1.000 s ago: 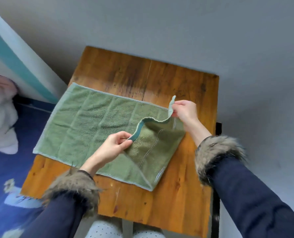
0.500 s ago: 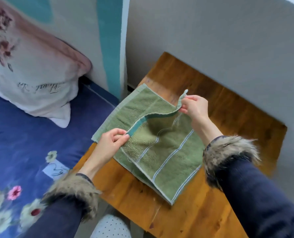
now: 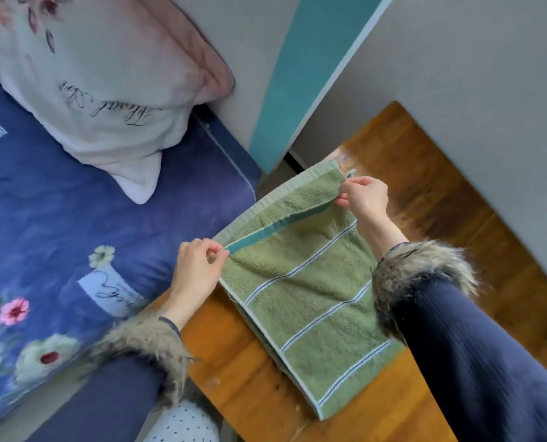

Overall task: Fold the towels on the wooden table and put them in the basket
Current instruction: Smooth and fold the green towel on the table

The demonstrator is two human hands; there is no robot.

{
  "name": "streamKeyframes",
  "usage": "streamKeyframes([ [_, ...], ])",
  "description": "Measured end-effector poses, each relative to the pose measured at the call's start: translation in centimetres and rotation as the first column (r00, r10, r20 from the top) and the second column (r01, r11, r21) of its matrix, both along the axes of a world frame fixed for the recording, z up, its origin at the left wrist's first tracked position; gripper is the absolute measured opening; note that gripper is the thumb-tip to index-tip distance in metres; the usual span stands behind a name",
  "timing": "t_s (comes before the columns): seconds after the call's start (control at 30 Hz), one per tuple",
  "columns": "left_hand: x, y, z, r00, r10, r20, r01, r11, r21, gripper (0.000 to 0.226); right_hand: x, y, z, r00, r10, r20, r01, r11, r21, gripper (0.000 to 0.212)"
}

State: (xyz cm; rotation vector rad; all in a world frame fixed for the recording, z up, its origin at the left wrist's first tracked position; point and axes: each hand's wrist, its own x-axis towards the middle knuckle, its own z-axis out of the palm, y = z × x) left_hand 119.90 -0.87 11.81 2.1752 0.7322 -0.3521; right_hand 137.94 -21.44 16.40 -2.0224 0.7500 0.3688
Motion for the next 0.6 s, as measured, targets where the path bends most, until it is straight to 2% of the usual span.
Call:
streamKeyframes([
  [0.1,0.2,-0.1,-1.8,0.999,-0.032,-0.009,0.033,0.998,0.050,0.012,1.4,0.4,-1.5,1.000,-0.012,-0.003,0.012,1.000,-0.013,0.019],
  [0.2,0.7,0.2,-2.2,0.998,-0.057,-0.029,0.055,0.996,-0.076,0.007,2.2,0.6,-2.9,0.999,0.038,-0.035,-0.039,0.999,-0.030,0.017],
  [0.27,0.9,0.6,-2.4,0.998,-0.064,-0.019,0.061,0.990,-0.124,0.006,2.4,0.5,-3.6,0.985,0.173,-0.017,-0.173,0.968,-0.184,0.016],
  [0.33,0.9,0.9,-2.5,0.998,-0.063,-0.007,0.062,0.989,-0.134,0.007,2.4,0.0,-3.8,0.920,0.391,-0.023,-0.364,0.832,-0.418,0.031],
  [0.43,0.9,1.0,-2.6,0.997,-0.062,0.035,0.066,0.990,-0.128,0.009,2.5,-0.5,-4.1,0.737,0.670,-0.084,-0.585,0.571,-0.576,0.046],
  [0.5,0.9,1.1,-2.6,0.995,-0.075,0.059,0.082,0.989,-0.122,0.011,2.9,-0.8,-4.4,0.649,0.749,-0.133,-0.634,0.437,-0.638,0.039],
  [0.6,1.0,1.3,-2.8,0.992,-0.108,0.069,0.115,0.989,-0.097,0.011,3.5,-1.1,-4.4,0.600,0.778,-0.188,-0.619,0.302,-0.725,0.026],
])
